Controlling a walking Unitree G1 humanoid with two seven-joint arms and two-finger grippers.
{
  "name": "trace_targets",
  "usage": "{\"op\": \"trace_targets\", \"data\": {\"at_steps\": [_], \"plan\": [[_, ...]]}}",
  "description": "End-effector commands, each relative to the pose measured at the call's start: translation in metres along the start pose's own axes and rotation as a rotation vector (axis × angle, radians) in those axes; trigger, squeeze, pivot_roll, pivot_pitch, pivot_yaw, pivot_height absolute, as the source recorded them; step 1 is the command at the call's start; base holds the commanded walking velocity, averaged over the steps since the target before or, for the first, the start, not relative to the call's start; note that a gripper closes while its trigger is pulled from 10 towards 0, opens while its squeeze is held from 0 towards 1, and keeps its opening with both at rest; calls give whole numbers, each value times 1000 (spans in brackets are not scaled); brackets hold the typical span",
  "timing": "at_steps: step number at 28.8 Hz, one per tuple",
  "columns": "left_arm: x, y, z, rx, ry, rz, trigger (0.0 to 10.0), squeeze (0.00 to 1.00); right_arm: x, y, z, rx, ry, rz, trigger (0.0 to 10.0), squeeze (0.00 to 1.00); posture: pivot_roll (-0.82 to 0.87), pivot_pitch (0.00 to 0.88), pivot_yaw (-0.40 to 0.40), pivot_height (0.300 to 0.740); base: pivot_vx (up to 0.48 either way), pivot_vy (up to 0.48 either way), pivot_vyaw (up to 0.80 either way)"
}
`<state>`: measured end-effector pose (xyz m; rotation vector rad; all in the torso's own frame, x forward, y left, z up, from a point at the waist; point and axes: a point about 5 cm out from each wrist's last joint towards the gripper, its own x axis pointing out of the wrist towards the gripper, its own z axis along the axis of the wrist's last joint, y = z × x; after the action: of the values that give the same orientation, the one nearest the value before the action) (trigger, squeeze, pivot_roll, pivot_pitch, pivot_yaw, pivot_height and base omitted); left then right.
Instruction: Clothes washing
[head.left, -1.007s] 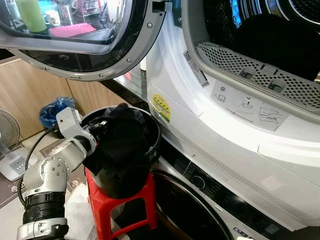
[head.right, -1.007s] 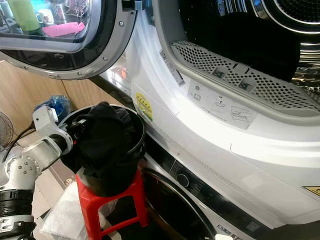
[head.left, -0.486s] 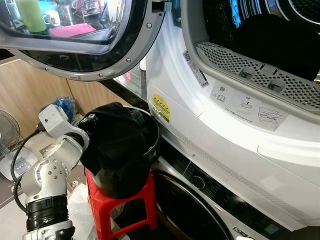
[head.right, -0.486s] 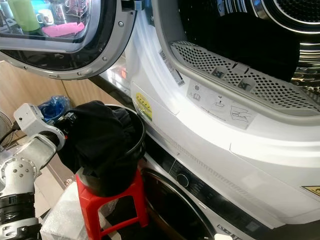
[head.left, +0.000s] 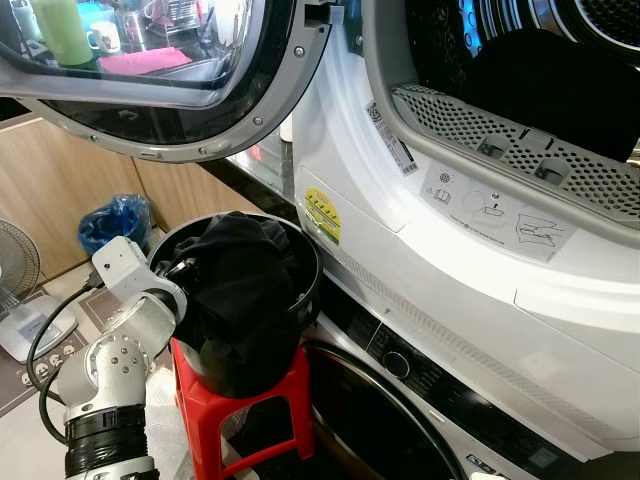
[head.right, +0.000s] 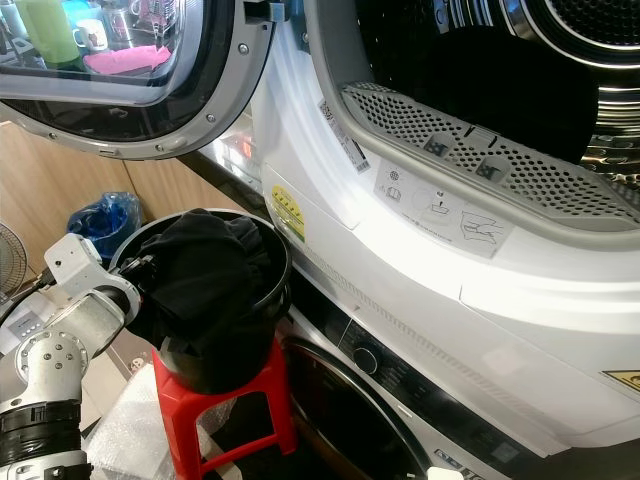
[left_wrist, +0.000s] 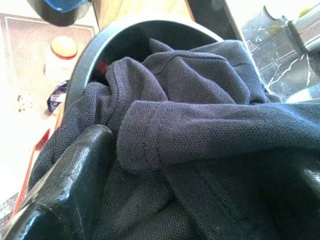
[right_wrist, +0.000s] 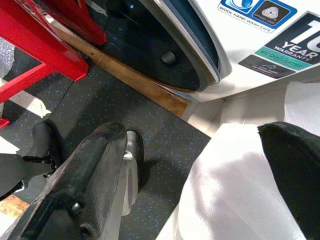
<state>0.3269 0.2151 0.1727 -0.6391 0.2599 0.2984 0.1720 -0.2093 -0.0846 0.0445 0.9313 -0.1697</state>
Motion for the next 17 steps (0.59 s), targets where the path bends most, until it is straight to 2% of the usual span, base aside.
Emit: {"op": "trace_targets", "data": {"at_steps": [1, 4, 11, 12, 13, 14, 17], "plan": [[3, 6, -15, 17, 75, 49, 10000, 0, -1, -1, -8, 2, 30, -3, 10000, 0, 47, 115, -31, 740, 0, 0, 0], [9, 7, -26, 10, 121, 76, 10000, 0, -1, 1, -8, -9, 30, 3, 10000, 0, 42, 115, -31, 740, 0, 0, 0], [17, 4, -20, -14, 100, 94, 10000, 0, -1, 0, -8, -16, 32, 4, 10000, 0, 46, 119, -35, 740, 0, 0, 0], [19, 3, -19, -17, 98, 93, 9569, 0, -1, 0, -8, -20, 34, 5, 10000, 0, 46, 119, -35, 740, 0, 0, 0], [21, 3, -19, -20, 96, 91, 3216, 0, -1, 0, -8, -22, 34, 5, 10000, 0, 46, 119, -35, 740, 0, 0, 0], [22, 2, -18, -24, 96, 87, 0, 0, -1, 0, -8, -22, 34, 5, 10000, 0, 46, 119, -35, 740, 0, 0, 0], [24, -3, -20, -21, 103, 72, 0, 0, -1, 0, -8, -23, 33, 4, 10000, 0, 40, 119, -36, 740, 0, 0, 0]]}}
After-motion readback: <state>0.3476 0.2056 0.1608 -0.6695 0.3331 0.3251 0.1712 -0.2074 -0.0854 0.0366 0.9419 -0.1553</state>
